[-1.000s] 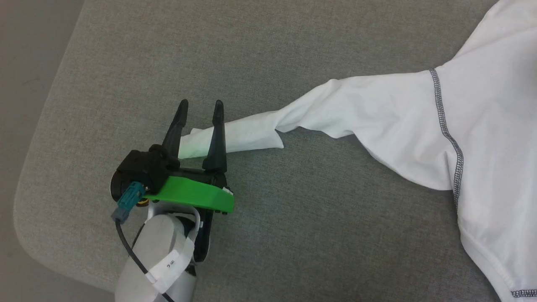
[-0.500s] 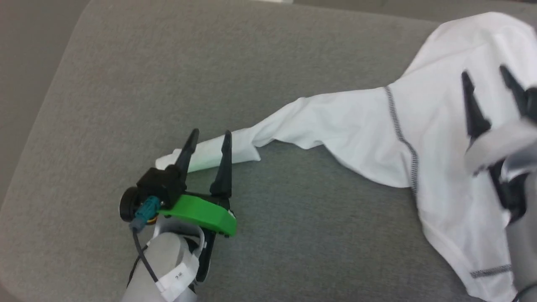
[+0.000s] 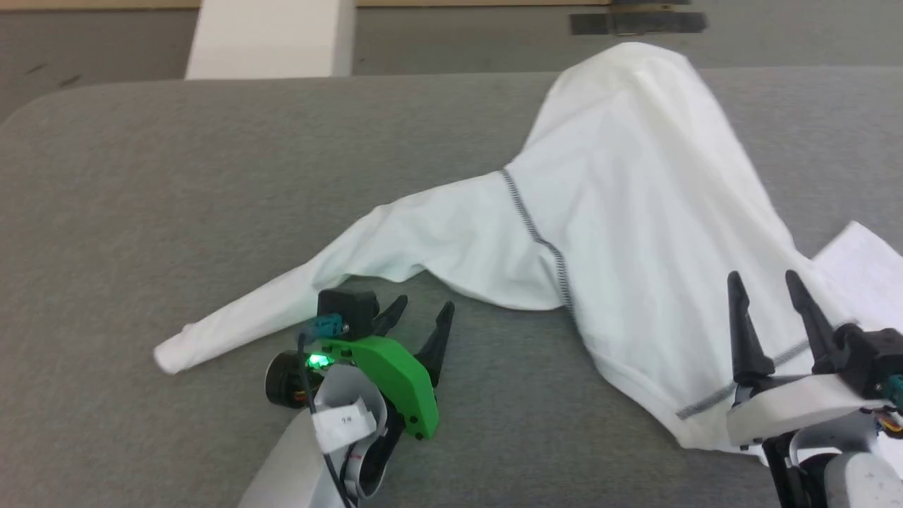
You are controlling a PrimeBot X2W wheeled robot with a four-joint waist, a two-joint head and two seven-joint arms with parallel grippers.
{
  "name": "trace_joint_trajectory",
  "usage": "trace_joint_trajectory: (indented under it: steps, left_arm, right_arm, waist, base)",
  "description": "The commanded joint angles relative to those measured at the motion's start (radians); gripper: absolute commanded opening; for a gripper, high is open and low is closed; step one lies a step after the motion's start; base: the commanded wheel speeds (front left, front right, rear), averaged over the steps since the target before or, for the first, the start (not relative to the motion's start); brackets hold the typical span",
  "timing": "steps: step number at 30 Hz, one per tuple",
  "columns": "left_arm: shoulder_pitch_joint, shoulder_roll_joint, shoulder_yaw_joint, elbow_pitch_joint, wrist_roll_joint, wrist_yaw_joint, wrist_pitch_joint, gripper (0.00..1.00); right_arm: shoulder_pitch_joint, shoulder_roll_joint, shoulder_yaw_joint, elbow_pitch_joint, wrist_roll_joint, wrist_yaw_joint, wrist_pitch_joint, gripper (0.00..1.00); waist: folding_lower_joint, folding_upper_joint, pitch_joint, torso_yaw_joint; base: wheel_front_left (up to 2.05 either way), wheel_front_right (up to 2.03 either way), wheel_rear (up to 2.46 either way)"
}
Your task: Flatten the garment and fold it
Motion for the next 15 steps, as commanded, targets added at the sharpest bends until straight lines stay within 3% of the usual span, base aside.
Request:
trace_joint_trajectory:
  steps: [1,7,15]
  left_arm:
    - [-0.028,-0.003,0.002,0.008,-0.022,0.019,0.023,1.0]
    - [-0.078,-0.005,0.025,0.055,-0.078,0.109,0.125,1.0]
    - [-0.136,0.012,0.052,0.104,-0.091,0.176,0.205,1.0]
  right_arm:
    - [0.014,0.003,0.012,-0.007,0.006,-0.002,0.0,1.0]
    - [0.019,0.004,0.052,-0.009,0.048,-0.002,-0.01,1.0]
    - [0.014,0.004,0.083,-0.019,0.076,-0.002,-0.012,1.0]
  waist:
    - [0.0,0.0,-0.038,-0.104]
    - [0.0,0.0,-0.028,-0.164]
    - [0.0,0.0,-0.007,-0.207]
  base:
    - [0.0,0.0,0.0]
    - [0.0,0.0,0.0]
    - [0.0,0.0,0.0]
